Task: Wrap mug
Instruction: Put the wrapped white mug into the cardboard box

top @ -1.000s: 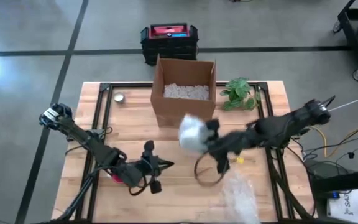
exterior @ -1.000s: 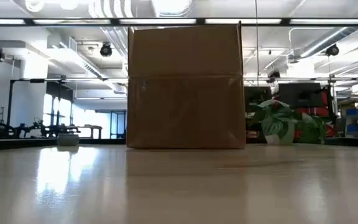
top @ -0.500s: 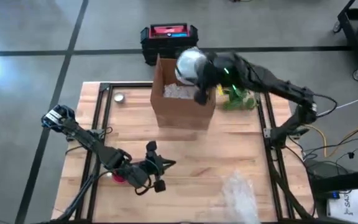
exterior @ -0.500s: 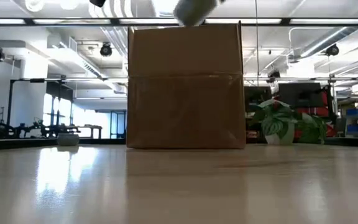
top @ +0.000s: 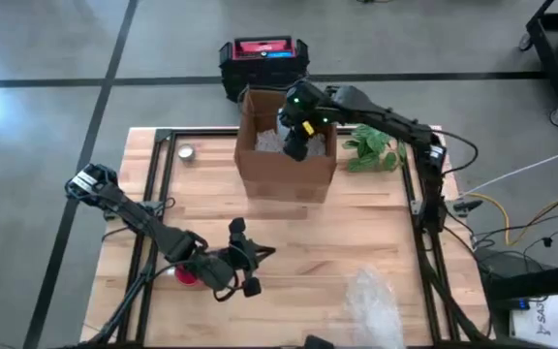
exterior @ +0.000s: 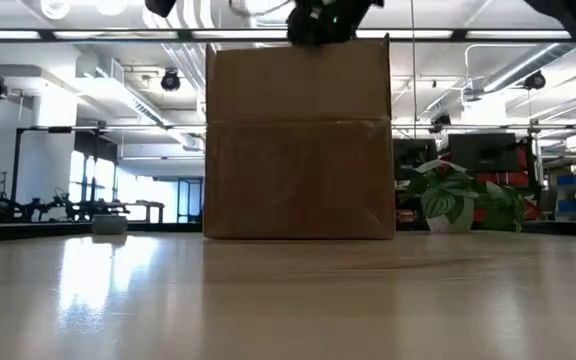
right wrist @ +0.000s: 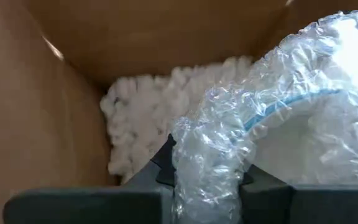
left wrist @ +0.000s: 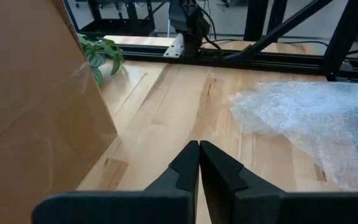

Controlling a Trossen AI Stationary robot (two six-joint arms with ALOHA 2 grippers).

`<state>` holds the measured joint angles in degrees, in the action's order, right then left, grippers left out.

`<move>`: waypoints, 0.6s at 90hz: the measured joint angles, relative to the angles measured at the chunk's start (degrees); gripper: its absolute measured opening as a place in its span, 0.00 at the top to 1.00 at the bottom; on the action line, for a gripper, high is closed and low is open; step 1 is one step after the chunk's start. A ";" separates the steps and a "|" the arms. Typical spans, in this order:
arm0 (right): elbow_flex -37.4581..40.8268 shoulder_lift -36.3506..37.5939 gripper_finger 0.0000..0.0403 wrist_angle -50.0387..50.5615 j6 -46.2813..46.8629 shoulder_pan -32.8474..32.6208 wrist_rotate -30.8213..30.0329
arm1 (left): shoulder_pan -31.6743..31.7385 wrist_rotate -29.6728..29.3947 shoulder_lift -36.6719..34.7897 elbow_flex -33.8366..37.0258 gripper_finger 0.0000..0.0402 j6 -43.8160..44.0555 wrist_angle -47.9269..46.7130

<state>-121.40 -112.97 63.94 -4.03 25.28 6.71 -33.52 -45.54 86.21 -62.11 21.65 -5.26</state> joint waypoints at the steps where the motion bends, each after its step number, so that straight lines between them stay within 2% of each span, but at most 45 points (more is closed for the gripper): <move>1: 0.00 -0.15 0.92 0.00 0.05 0.01 -0.39 | 0.00 0.00 0.00 0.00 1.00 0.01 0.00; 26: 0.22 -2.44 0.83 0.90 0.82 0.26 2.35 | 0.00 1.51 0.00 0.00 1.00 0.07 -0.09; 54: 0.17 -2.42 0.51 0.11 -0.12 0.00 2.32 | 0.00 1.53 0.00 0.00 1.00 0.07 -0.09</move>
<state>-121.24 -115.39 64.05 -4.15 25.28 9.04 -33.52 -44.01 86.21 -62.11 21.71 -5.34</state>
